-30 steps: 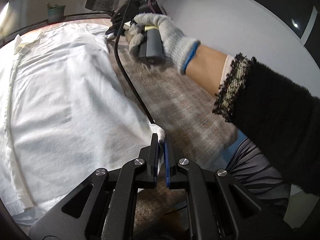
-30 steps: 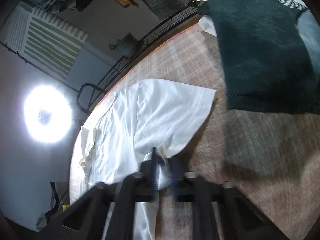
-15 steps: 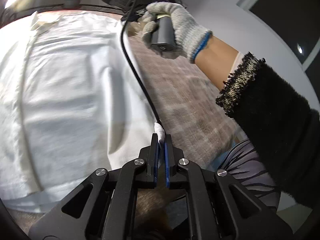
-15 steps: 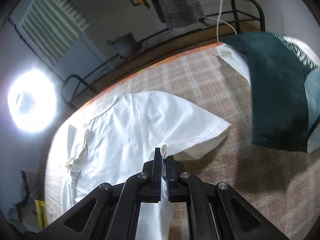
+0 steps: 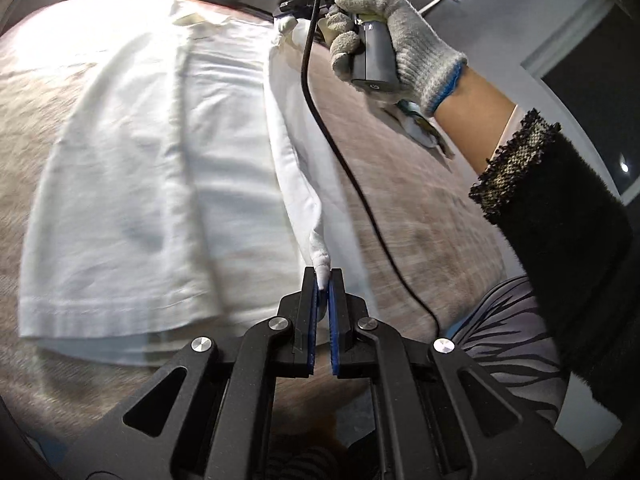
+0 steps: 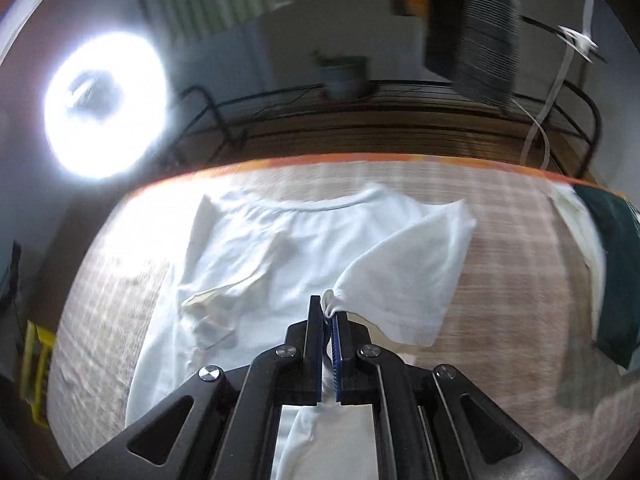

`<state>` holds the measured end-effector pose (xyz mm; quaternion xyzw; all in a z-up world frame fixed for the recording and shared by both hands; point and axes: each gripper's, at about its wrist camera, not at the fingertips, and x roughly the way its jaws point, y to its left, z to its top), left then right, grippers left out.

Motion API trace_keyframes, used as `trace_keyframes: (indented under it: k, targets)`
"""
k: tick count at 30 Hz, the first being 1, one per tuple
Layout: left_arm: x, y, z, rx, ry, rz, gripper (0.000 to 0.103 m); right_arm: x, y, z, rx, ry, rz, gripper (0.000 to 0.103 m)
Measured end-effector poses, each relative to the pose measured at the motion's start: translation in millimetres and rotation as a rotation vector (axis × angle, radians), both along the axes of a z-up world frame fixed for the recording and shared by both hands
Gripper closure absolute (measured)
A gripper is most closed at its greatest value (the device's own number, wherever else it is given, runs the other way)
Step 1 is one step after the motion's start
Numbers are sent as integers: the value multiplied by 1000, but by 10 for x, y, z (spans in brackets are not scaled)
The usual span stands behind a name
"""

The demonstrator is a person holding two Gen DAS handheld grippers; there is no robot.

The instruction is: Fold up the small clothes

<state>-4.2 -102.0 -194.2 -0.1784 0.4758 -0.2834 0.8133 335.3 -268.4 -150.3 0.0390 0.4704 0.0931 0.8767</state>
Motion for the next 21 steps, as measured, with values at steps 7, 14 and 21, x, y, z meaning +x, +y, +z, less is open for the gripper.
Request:
trace_keyframes:
  k: [7, 14, 21]
  targets:
    - [-23, 68, 8, 68, -4, 11, 100, 113, 509, -258, -35, 62, 94, 91]
    - [-119, 203, 344, 111, -94, -29, 79, 90, 126, 56, 235, 81, 137, 71]
    - [102, 689, 595, 145, -147, 27, 78, 123, -792, 166, 295, 37, -120, 66]
